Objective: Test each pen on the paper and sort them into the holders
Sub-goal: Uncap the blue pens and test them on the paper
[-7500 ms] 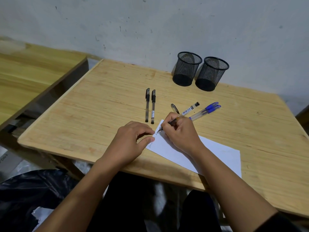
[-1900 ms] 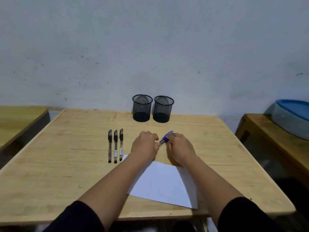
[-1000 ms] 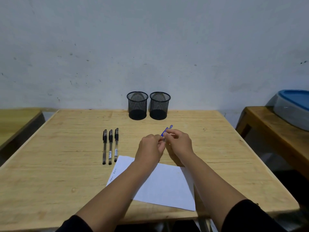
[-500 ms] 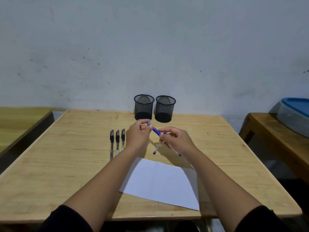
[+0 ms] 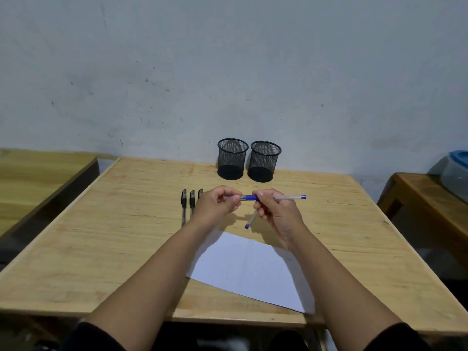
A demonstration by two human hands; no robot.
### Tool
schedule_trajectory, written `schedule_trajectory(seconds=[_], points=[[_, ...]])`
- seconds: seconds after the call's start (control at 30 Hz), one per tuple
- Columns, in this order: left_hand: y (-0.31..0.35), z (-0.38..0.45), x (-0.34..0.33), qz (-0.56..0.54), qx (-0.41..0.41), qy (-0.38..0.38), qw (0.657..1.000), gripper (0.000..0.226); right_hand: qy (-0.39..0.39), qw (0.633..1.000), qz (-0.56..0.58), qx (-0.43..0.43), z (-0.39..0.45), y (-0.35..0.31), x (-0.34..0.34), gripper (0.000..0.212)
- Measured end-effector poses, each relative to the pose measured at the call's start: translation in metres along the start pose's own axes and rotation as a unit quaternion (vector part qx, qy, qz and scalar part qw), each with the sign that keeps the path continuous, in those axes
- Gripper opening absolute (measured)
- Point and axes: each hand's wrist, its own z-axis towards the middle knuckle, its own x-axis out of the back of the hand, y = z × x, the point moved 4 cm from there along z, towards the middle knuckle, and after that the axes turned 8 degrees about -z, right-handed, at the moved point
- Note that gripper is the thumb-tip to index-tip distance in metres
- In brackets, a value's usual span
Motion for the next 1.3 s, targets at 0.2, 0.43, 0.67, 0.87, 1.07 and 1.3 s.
schedule_trajectory(seconds=[0.2,0.43,0.67,0.87,1.07,1.3], points=[[0.000,0.004,0.005,-0.019,0.055,-0.007,0.998,0.015,0.032,0.992,-0.083,0.088,-0.007,0.005,-0.006,0.017],[0.005,0.016,-0.012,-0.057,0.085,-0.003,0.995,0.012,0.056,0.985,-0.112,0.119,-0.009,-0.003,0.005,0.014],[0.011,0.034,0.053,0.076,0.048,0.191,0.977,0.011,0.139,0.985,-0.057,0.082,-0.017,-0.003,0.055,0.016],[0.007,0.030,0.007,0.319,-0.017,0.021,0.947,0.006,0.096,0.995,-0.021,0.028,-0.009,0.006,0.028,0.013],[-0.021,0.030,0.002,0.357,0.009,-0.010,0.934,0.007,0.082,0.996,0.030,-0.016,-0.015,0.017,0.023,0.016],[-0.026,0.022,0.007,0.373,-0.015,-0.013,0.928,0.012,0.055,0.997,0.034,-0.028,-0.022,0.018,0.011,0.013]])
